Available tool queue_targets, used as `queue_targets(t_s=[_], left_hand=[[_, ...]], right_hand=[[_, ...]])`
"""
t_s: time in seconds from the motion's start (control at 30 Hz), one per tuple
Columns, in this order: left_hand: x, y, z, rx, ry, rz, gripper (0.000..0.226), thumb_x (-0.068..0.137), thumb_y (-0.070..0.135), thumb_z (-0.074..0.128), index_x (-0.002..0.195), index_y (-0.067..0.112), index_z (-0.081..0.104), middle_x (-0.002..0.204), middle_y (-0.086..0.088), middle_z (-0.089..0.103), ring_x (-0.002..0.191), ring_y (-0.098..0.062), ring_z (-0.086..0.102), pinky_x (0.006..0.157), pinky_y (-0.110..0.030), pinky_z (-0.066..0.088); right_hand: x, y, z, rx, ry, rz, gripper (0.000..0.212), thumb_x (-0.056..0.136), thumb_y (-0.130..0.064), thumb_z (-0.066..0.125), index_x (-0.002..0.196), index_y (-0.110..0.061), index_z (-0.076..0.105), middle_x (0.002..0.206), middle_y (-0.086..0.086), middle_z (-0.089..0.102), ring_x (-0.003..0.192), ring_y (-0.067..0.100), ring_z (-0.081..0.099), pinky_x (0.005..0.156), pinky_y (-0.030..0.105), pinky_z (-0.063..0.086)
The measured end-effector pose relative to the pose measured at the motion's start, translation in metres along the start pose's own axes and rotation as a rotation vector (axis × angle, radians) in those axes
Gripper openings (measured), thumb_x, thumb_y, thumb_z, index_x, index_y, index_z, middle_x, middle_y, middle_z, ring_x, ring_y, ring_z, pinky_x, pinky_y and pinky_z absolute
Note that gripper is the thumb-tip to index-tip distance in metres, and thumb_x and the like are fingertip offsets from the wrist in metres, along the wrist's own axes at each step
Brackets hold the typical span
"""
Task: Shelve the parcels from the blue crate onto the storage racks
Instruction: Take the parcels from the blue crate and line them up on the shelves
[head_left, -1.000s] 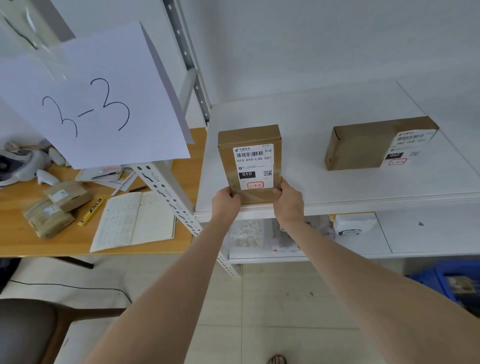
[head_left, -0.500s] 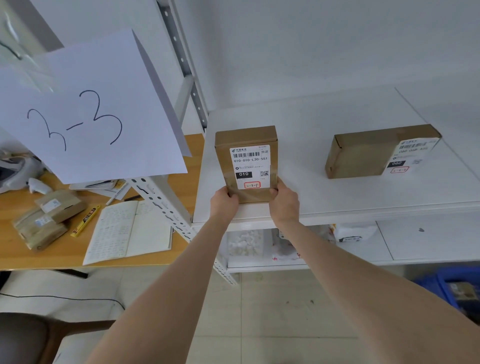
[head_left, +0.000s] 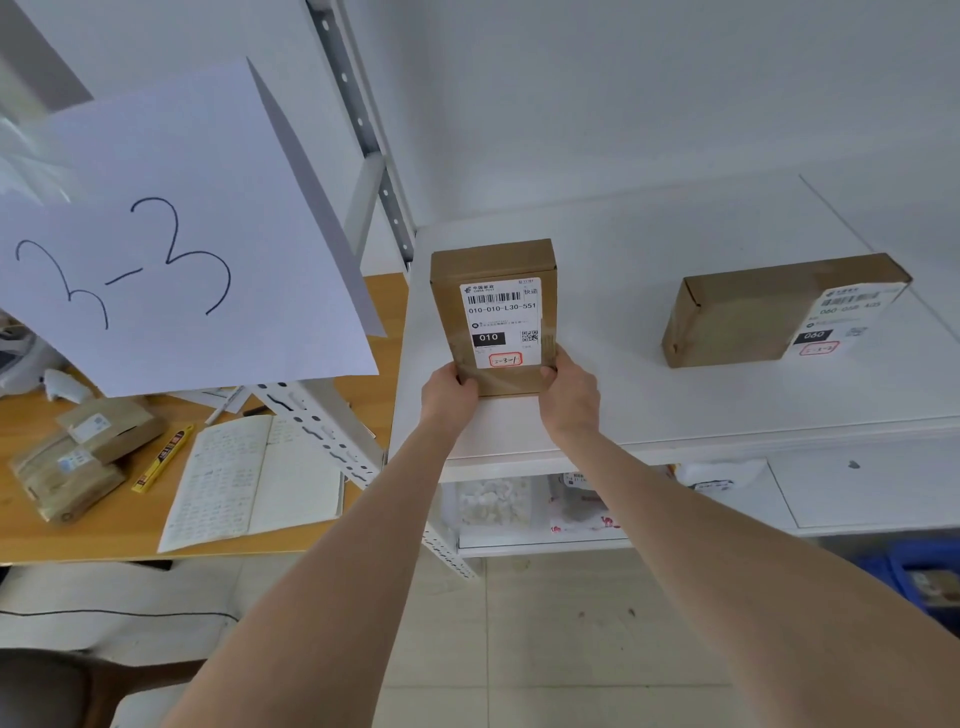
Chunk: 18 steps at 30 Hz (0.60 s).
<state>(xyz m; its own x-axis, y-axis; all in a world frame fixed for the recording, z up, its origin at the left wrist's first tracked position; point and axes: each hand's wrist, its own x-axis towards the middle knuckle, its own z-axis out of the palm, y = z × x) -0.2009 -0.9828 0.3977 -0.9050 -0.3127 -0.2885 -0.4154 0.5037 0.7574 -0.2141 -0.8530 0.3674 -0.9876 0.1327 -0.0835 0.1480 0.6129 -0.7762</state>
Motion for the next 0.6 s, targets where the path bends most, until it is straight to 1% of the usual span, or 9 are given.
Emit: queue_targets(t_s=[0.1,0.2,0.4,0.47,0.6], left_hand=[[0.0045,0.0011,-0.0002,-0.01,-0.006,0.002,0.037,0.09,0.003,0.036,0.12,0.006,0.057,0.116,-0.013,0.063,0.106,-0.031,0.054,0.081,-0.03,0.042],[0.0065,0.0018,-0.0004,-0.018,-0.007,0.007,0.038,0.09,0.003,0.036,0.12,0.006,0.058,0.116,-0.013,0.063,0.105,-0.031,0.054,0.081,-0.03,0.041],[0.0042,0.0045,-0.0015,-0.024,0.006,-0.001,0.037,0.09,0.002,0.035,0.118,0.006,0.059,0.114,-0.015,0.063,0.109,-0.035,0.055,0.09,-0.038,0.046],[0.0051,0.0049,-0.0017,-0.015,0.003,-0.002,0.037,0.091,0.002,0.034,0.118,0.006,0.058,0.115,-0.015,0.063,0.109,-0.035,0.055,0.091,-0.039,0.046],[0.0059,0.0038,-0.0007,0.008,-0.007,-0.002,0.04,0.09,0.001,0.033,0.123,0.007,0.054,0.119,-0.013,0.061,0.11,-0.033,0.054,0.093,-0.039,0.045]], right_hand=[[0.0045,-0.0013,0.0014,0.011,0.005,0.006,0.037,0.1,-0.013,0.033,0.132,-0.015,0.05,0.107,0.014,0.066,0.097,0.034,0.061,0.087,0.042,0.052],[0.0065,-0.003,0.0021,0.003,0.007,0.005,0.037,0.1,-0.013,0.032,0.133,-0.016,0.049,0.108,0.013,0.066,0.097,0.033,0.061,0.088,0.042,0.051],[0.0071,-0.002,0.001,-0.021,0.008,0.002,0.036,0.1,-0.012,0.032,0.133,-0.015,0.048,0.107,0.015,0.066,0.096,0.035,0.061,0.085,0.04,0.049],[0.0069,-0.0024,-0.0001,-0.021,0.0,0.013,0.039,0.1,-0.012,0.031,0.135,-0.016,0.046,0.109,0.015,0.065,0.098,0.035,0.061,0.088,0.04,0.05],[0.0062,-0.0039,-0.0013,-0.042,-0.046,0.038,0.052,0.095,-0.006,0.034,0.145,-0.017,0.035,0.119,0.015,0.061,0.108,0.036,0.057,0.097,0.044,0.047]])
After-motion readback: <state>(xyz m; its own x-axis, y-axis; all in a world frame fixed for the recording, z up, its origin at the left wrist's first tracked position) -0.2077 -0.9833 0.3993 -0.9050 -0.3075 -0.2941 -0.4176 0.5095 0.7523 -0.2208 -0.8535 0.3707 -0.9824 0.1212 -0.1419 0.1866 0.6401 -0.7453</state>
